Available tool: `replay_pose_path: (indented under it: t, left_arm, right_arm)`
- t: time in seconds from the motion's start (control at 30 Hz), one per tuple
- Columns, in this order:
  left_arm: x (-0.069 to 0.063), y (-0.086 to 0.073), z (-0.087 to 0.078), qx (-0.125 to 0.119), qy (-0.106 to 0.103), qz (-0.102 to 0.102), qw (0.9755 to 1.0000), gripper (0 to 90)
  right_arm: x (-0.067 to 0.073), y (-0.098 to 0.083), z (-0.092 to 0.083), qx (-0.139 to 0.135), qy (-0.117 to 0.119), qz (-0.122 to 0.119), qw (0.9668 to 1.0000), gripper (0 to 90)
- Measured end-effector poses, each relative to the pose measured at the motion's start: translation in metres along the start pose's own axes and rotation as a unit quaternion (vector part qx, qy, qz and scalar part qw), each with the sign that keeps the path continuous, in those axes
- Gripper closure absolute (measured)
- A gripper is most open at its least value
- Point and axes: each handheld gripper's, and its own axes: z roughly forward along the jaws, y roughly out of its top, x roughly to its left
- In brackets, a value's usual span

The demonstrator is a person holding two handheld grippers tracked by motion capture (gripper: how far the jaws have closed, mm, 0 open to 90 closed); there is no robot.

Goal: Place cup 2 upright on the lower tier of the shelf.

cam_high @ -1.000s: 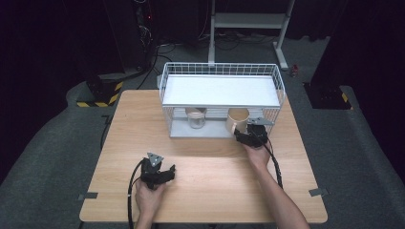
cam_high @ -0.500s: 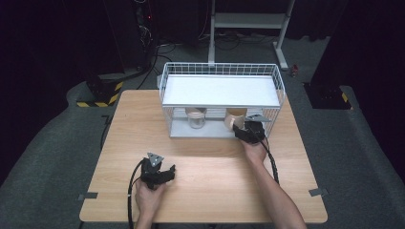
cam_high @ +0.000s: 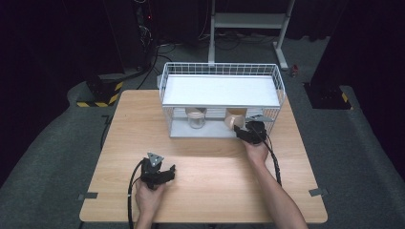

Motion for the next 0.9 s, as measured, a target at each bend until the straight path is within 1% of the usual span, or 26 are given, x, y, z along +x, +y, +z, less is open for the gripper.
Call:
replay_pose_path:
  t: [0.07,0.1,0.13,0.17,0.2,0.23,0.3,0.37,0.47,0.57,0.6,0.7,0.9]
  left_arm:
    - [0.0,0.0,0.0,0.0,0.0,0.0,1.0,23.6]
    - [0.0,0.0,0.0,0.0,0.0,0.0,1.0,23.6]
    - [0.0,0.0,0.0,0.0,0.0,0.0,1.0,23.6]
    - [0.0,0.0,0.0,0.0,0.0,-0.001,1.0,23.6]
    - [0.0,0.0,0.0,0.0,0.0,0.001,1.0,23.6]
    - [0.0,0.0,0.0,0.0,0.0,0.0,1.0,23.6]
    - [0.0,0.0,0.0,0.0,0.0,0.0,1.0,23.6]
    - [0.0,0.0,0.0,0.0,0.0,0.001,1.0,23.6]
    - [0.0,0.0,0.0,0.0,0.0,0.0,1.0,23.5]
    - [0.0,0.0,0.0,0.0,0.0,0.0,1.0,23.5]
    - [0.0,0.0,0.0,0.0,0.0,0.0,1.0,23.5]
    - [0.0,0.0,0.0,0.0,0.0,0.0,1.0,23.5]
    - [0.0,0.0,0.0,0.001,0.0,0.0,1.0,23.5]
  right_arm:
    - [0.001,-0.001,-0.005,-0.005,0.004,-0.009,0.9999,41.7]
    - [0.002,-0.002,-0.009,-0.007,0.006,-0.004,1.0,41.6]
    - [0.001,-0.004,-0.012,-0.01,0.007,-0.012,0.9999,41.4]
    - [0.0,-0.005,-0.015,-0.012,0.007,-0.013,0.9998,41.3]
    - [-0.001,-0.006,-0.017,-0.008,0.006,-0.01,0.9999,40.6]
    - [-0.002,-0.007,-0.019,-0.007,0.006,-0.013,0.9999,40.5]
    - [-0.004,-0.009,-0.024,-0.011,0.007,-0.016,0.9998,40.7]
    - [-0.005,-0.011,-0.029,-0.015,0.011,-0.011,0.9998,40.7]
    - [-0.006,-0.014,-0.036,-0.017,0.014,-0.017,0.9996,40.7]
    - [-0.007,-0.017,-0.041,-0.019,0.029,-0.012,0.9993,40.6]
    - [-0.007,-0.017,-0.043,-0.021,0.033,-0.014,0.9991,40.6]
    - [-0.008,-0.019,-0.049,-0.028,0.034,-0.019,0.9988,40.6]
    - [-0.01,-0.021,-0.06,-0.034,0.038,-0.014,0.9986,40.6]
